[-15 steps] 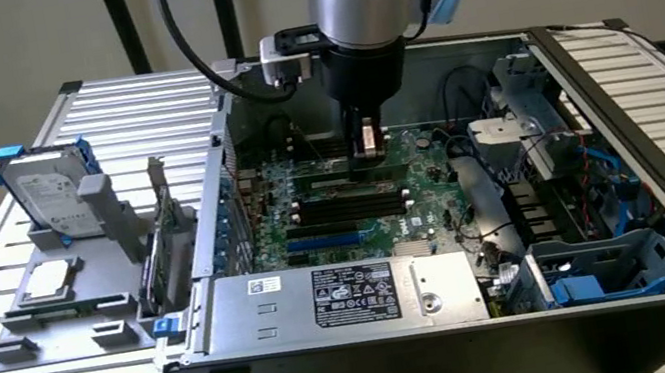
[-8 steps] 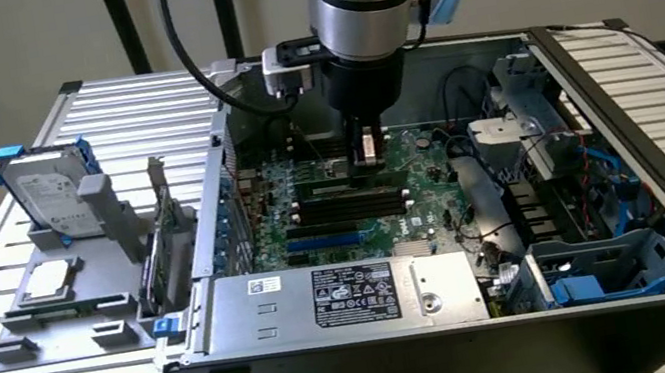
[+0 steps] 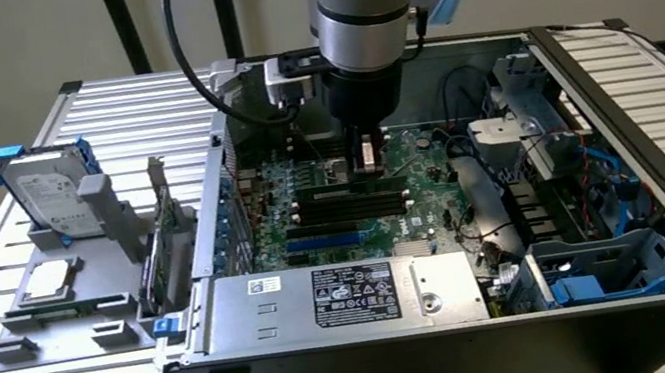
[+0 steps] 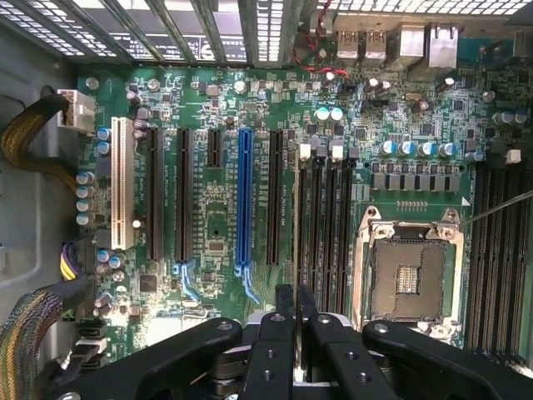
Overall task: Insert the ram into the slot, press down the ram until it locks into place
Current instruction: 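Insert the ram into the slot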
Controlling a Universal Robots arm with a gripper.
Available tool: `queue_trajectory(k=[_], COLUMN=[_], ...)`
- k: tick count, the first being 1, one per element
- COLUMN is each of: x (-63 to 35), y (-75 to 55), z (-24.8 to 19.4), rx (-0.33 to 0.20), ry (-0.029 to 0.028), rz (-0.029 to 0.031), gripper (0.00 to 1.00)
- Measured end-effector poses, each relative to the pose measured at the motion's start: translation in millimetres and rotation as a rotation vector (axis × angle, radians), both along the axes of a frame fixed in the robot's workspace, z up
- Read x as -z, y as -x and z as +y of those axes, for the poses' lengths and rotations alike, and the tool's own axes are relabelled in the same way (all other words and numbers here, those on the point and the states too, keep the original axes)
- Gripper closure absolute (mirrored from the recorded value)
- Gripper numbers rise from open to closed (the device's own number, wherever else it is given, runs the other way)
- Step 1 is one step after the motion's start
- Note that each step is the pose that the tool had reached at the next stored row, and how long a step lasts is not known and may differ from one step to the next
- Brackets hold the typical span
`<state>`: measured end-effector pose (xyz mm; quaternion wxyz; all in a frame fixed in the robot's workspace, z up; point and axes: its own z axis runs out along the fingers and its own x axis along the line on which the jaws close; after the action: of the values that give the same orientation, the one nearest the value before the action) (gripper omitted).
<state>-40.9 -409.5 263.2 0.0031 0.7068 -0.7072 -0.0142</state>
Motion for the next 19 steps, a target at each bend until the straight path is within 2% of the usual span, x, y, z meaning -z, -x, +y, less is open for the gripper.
queue_trajectory(k=[8, 19], x=[6.1, 12.9], y=[0.0, -0.5], z=[6.4, 9.7], rx=[0.0, 0.003], ry=[0.0011, 0.0131], rz=[-0.0001, 0.0], gripper=[0.87, 0.87])
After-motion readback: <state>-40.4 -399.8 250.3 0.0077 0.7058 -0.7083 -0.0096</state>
